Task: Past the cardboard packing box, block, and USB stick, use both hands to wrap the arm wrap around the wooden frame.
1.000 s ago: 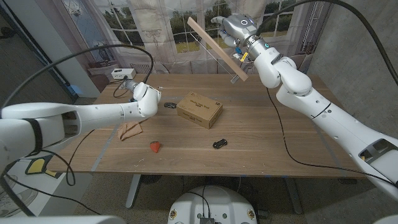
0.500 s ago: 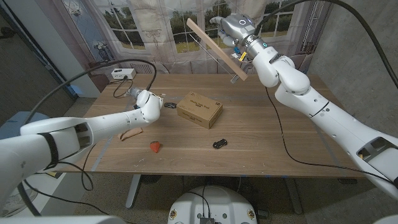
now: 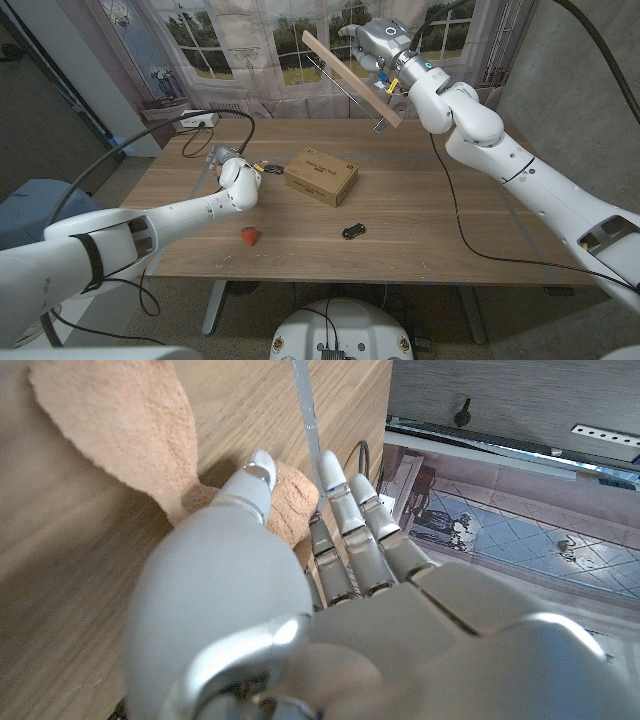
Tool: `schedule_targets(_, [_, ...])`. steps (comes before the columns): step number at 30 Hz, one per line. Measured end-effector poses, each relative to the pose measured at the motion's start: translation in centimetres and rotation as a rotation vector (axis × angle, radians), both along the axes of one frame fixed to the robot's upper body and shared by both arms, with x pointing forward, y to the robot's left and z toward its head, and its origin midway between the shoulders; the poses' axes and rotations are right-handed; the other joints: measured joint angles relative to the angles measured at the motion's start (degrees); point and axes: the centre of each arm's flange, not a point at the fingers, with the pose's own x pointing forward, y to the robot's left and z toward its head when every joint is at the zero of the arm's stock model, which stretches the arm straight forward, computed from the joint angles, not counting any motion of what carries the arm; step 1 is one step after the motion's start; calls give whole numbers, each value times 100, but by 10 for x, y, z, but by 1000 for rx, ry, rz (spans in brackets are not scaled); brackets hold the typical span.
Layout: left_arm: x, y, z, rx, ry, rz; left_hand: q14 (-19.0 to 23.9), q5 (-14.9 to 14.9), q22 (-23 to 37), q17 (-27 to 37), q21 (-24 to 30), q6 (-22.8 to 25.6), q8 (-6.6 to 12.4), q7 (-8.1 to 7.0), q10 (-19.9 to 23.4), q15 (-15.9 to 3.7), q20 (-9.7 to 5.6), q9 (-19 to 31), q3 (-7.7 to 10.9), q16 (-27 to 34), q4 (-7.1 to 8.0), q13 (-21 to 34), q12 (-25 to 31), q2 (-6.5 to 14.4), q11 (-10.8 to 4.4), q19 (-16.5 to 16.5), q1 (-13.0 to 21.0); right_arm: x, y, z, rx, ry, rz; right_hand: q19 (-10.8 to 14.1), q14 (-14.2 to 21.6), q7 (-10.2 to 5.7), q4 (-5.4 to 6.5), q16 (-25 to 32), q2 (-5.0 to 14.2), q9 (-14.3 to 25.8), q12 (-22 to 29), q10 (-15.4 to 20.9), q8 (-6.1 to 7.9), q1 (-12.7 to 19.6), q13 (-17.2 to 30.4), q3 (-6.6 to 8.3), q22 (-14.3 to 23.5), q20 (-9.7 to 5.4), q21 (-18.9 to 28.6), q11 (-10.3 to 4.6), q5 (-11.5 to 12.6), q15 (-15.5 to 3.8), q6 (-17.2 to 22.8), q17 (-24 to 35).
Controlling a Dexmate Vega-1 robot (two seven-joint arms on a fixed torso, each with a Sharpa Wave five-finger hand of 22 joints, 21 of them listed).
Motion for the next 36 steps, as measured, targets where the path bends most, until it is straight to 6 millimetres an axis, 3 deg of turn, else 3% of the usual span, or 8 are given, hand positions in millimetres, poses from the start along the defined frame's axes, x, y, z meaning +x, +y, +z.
schedule_targets(7, [-8,-6,5,-36,-73,-67,76,21,81,147,160,63,150,58,90,-44,1,1,-60,-36,45,69,348,-46,69,-3,46,-4,3,-1,-32,34,24,-22,0,-45,16,-44,0,0,-1,-2,0,0,0,-16,0,-23,0,-2,-1,0,45,0])
schedule_targets(13, [-23,-6,24,-126,-159,-136,32,136,106,176,224,71,151,51,99,-43,22,2,-83,-139,70,72,356,-61,62,-89,61,-9,12,-7,-80,31,83,-56,0,-145,-8,-44,1,0,-1,-43,0,0,29,-39,0,-6,-24,-43,-1,0,145,-1])
schedule_targets(16, [-29,-7,34,-165,-194,-167,32,186,111,188,265,83,263,60,110,-43,30,2,-94,-182,81,73,447,-98,70,-97,98,-8,15,-14,-101,23,110,-56,0,-156,-8,-44,1,0,-1,-43,18,1,51,-39,0,-6,-24,-43,-1,0,156,-1])
schedule_targets(24, [-50,-4,63,-280,-251,-243,70,318,111,230,332,93,274,67,124,-38,-2,3,-130,-222,117,77,625,-114,77,-128,114,-9,29,-30,-158,-20,181,-76,0,-155,16,-44,2,0,-1,-43,26,1,53,-62,1,14,-24,-43,-3,0,196,28])
schedule_targets(36, [-91,-2,93,-376,-299,-349,77,473,110,282,376,187,301,18,153,-45,-32,3,-171,-281,123,367,799,-181,92,-220,181,12,49,-40,-179,-28,216,-76,0,-165,23,-85,27,-1,-1,-63,47,27,80,-104,1,14,-23,-64,23,0,269,44])
